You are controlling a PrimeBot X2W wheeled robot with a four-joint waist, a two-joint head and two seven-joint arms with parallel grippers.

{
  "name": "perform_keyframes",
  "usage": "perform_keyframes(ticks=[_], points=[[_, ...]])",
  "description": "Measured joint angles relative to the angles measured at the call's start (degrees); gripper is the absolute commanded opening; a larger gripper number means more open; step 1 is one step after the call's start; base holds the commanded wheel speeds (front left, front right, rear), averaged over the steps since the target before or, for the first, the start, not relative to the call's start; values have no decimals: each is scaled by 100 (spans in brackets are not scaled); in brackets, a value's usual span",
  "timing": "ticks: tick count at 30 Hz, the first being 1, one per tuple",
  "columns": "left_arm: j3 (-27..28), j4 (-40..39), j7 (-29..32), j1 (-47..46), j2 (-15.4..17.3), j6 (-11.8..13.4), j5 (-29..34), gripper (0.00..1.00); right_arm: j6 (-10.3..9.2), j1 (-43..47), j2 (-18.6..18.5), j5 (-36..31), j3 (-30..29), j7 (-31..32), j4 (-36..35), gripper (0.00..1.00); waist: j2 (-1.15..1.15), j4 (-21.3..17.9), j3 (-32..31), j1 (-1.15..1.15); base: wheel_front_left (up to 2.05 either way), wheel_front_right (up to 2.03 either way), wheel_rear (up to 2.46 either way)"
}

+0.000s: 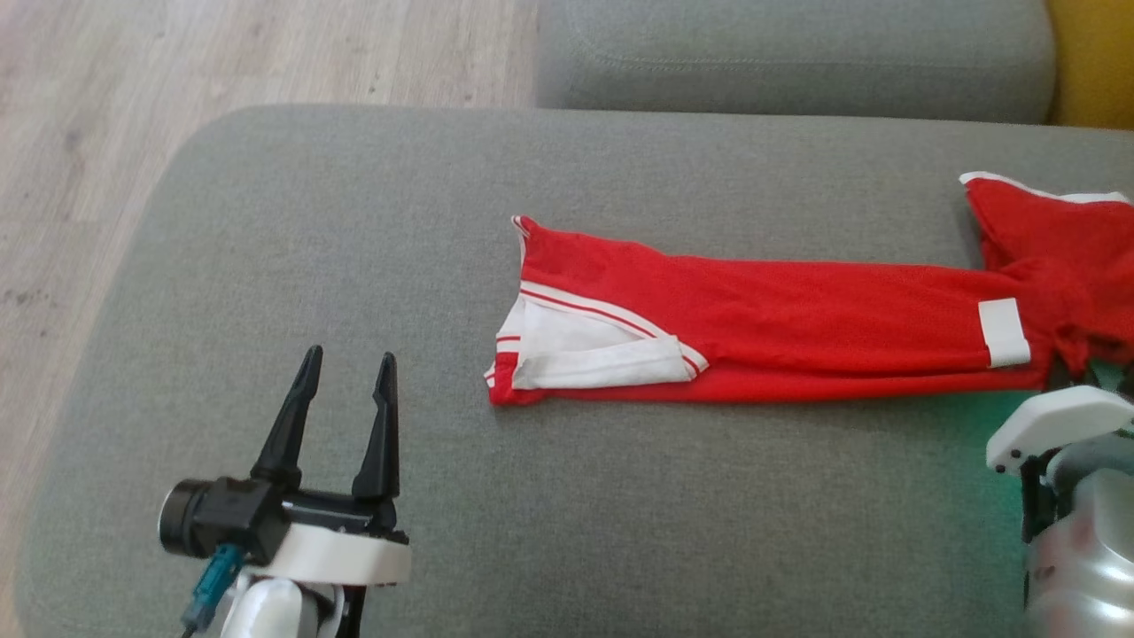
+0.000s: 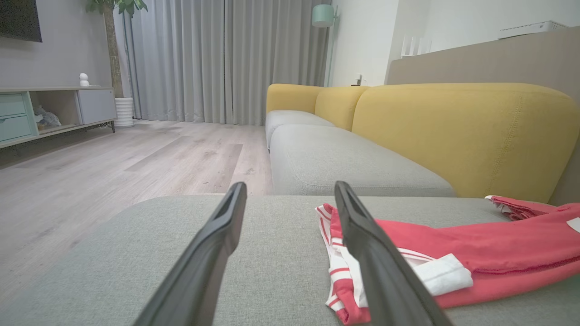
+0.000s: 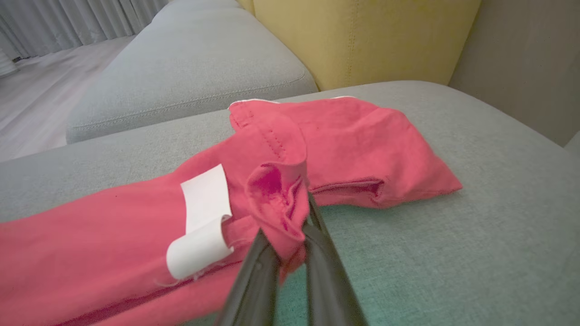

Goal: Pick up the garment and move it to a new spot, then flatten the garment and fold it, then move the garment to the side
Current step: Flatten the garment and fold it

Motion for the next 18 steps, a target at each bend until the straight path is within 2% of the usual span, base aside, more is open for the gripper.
perform_keyframes(ticks=[8, 14, 15, 18], points=[[-19, 2, 0, 38, 0, -1, 0, 100, 0, -19, 18, 463, 423, 111, -271, 0, 0, -8, -180, 0, 0, 0, 0], [-42, 7, 0, 39, 0, -42, 0, 100, 0, -175, 62, 1213, 1284, 180, -439, 0, 0, 163, -275, 1, 0, 0, 0], [-42, 7, 0, 39, 0, -42, 0, 100, 0, -175, 62, 1213, 1284, 180, -439, 0, 0, 163, -275, 1, 0, 0, 0], [-67, 16, 0, 40, 1, -43, 0, 100, 0, -310, 62, 1887, 1990, 231, -495, 0, 0, 298, -323, 1, 0, 0, 0]])
